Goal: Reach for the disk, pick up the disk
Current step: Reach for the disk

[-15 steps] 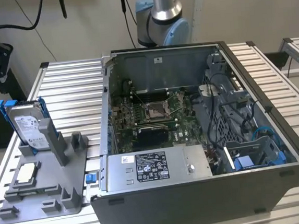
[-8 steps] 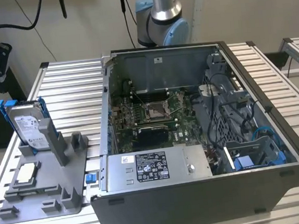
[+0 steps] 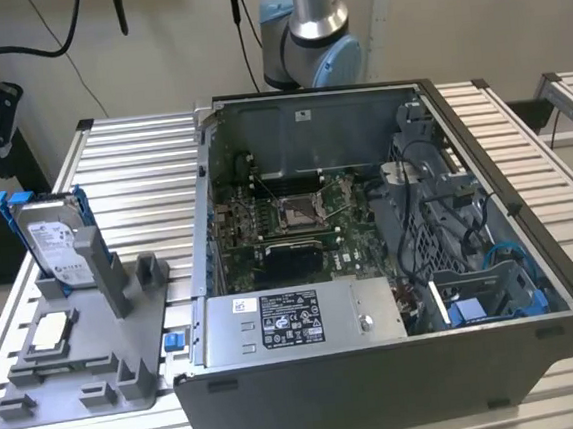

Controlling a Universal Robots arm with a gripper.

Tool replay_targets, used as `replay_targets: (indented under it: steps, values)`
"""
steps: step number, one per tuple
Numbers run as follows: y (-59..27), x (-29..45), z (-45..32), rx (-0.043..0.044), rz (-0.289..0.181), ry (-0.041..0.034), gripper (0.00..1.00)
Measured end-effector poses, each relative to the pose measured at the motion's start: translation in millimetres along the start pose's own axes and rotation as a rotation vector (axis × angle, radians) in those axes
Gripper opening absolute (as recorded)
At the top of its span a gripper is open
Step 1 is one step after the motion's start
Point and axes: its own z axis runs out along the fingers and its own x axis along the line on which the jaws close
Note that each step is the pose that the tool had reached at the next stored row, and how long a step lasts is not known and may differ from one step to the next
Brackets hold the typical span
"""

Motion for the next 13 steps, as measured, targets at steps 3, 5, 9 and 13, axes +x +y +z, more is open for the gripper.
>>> replay_targets:
  steps: [3, 5, 9, 13]
  values:
    - [0.0, 0.0, 0.0, 0.0, -0.004, 0.0001, 0.0]
    - [0.0, 0.1, 0.0, 0.0, -0.013, 0.0005, 0.0]
    - [0.0, 0.2, -0.1, 0.0001, -0.047, 0.0019, 0.0]
    - [0.0, 0.3, 0.0, -0.0001, -0.099, 0.0038, 0.0]
